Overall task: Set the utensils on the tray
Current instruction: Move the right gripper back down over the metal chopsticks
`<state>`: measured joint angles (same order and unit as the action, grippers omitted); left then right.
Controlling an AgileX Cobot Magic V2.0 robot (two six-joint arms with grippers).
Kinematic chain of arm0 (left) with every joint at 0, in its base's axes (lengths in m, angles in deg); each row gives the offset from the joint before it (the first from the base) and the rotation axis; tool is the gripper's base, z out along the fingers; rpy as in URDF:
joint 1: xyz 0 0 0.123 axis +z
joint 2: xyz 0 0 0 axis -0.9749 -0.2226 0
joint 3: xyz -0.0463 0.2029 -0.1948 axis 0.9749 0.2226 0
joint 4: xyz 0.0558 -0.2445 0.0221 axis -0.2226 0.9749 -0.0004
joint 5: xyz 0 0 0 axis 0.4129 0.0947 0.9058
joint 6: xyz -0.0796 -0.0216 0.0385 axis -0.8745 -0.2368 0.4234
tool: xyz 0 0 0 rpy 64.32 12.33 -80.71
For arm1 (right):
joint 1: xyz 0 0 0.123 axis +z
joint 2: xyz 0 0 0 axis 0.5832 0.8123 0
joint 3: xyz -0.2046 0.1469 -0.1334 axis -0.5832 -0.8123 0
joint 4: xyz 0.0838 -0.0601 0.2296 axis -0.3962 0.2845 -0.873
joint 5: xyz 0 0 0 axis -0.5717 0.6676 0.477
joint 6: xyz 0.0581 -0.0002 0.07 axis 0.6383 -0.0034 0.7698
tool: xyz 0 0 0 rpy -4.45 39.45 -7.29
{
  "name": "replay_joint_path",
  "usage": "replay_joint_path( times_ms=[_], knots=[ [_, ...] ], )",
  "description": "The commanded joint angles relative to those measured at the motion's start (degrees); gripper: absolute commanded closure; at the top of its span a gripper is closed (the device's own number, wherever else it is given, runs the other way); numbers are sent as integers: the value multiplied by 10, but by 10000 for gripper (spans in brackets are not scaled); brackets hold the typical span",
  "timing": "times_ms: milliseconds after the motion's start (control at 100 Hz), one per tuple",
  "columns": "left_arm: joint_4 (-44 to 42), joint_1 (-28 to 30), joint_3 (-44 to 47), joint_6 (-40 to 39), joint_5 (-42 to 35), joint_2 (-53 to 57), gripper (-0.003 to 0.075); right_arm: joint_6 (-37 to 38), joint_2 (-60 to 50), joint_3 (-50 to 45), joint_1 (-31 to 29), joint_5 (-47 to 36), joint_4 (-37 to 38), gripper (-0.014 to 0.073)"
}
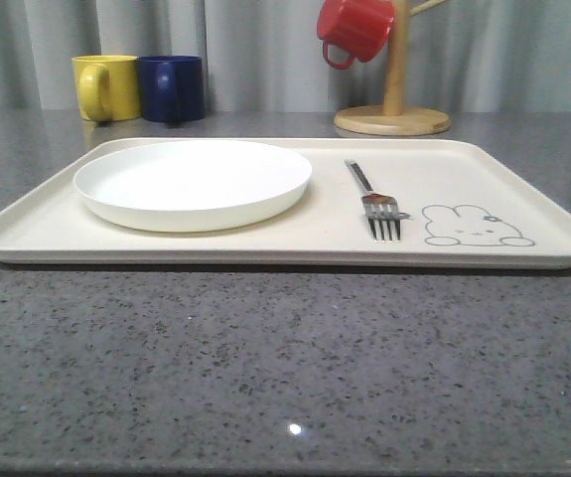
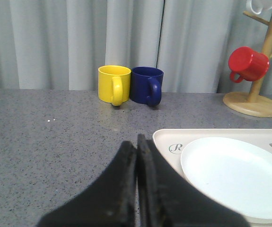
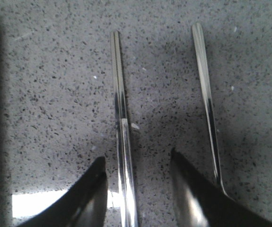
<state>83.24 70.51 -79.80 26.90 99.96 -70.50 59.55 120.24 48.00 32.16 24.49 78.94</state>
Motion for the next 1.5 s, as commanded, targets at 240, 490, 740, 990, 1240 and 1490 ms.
replay_joint_path(
  times_ms=[240,490,740,990,1240,1490],
  knots=[
    [6,-3,-15,0,-44,-3,738,-41,36,13,-8,-44,-30,262],
    [6,-3,-15,0,-44,-3,738,-41,84,13,-8,-45,-35,262],
    [6,-3,-15,0,-44,-3,738,-41,99,13,-8,-43,-44,383],
    [6,-3,-15,0,-44,-3,738,-39,89,29,-8,-17,-59,627],
    [6,-3,-15,0,-44,-3,738,-35,20,58,23,27,-79,627],
    [6,-3,-15,0,-44,-3,738,50,-31,58,129,-19,-79,627]
  ],
)
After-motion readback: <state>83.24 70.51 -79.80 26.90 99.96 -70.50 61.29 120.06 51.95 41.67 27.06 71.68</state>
